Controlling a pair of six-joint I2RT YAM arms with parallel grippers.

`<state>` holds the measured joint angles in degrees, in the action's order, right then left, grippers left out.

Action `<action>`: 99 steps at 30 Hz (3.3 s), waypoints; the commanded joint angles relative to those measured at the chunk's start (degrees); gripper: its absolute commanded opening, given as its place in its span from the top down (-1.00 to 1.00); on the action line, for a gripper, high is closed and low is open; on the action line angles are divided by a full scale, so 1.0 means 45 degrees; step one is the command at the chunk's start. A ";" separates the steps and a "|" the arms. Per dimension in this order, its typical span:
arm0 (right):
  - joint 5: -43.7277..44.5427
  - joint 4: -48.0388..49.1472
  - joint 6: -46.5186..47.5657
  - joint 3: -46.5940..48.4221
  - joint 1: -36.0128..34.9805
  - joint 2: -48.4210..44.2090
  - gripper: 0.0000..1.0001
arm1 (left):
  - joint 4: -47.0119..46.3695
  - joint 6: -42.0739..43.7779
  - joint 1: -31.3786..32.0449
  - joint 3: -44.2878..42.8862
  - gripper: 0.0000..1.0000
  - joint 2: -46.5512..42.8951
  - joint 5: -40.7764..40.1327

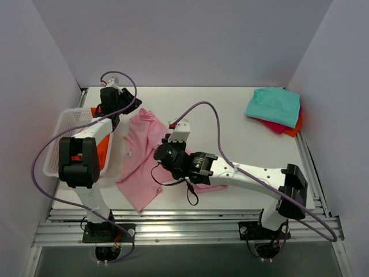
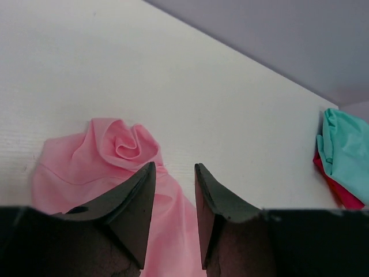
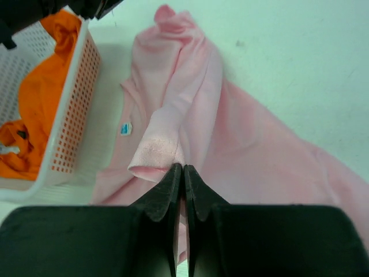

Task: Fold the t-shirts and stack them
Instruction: Flatten out the tshirt

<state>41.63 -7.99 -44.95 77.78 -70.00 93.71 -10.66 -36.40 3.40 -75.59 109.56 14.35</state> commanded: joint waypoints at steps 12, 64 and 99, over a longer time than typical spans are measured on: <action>0.3931 -0.2989 0.0554 -0.0917 -0.0246 -0.5861 1.00 | 0.3128 0.2113 0.2330 0.1271 -0.03 -0.6786 -0.2873; 0.1453 -0.2346 -0.0656 -0.5624 0.1629 -0.6567 1.00 | 0.5320 0.5844 0.5846 -0.8361 -0.32 0.7100 0.5190; 0.0964 -0.1604 -0.0305 -0.6054 0.2078 -0.6567 1.00 | 0.3892 0.5688 0.6315 -0.4804 0.95 0.5578 0.3923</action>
<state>44.58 -15.55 -47.53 50.41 -61.30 65.73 5.41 -10.66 31.68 -99.00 136.22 38.35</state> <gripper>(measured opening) 0.008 0.051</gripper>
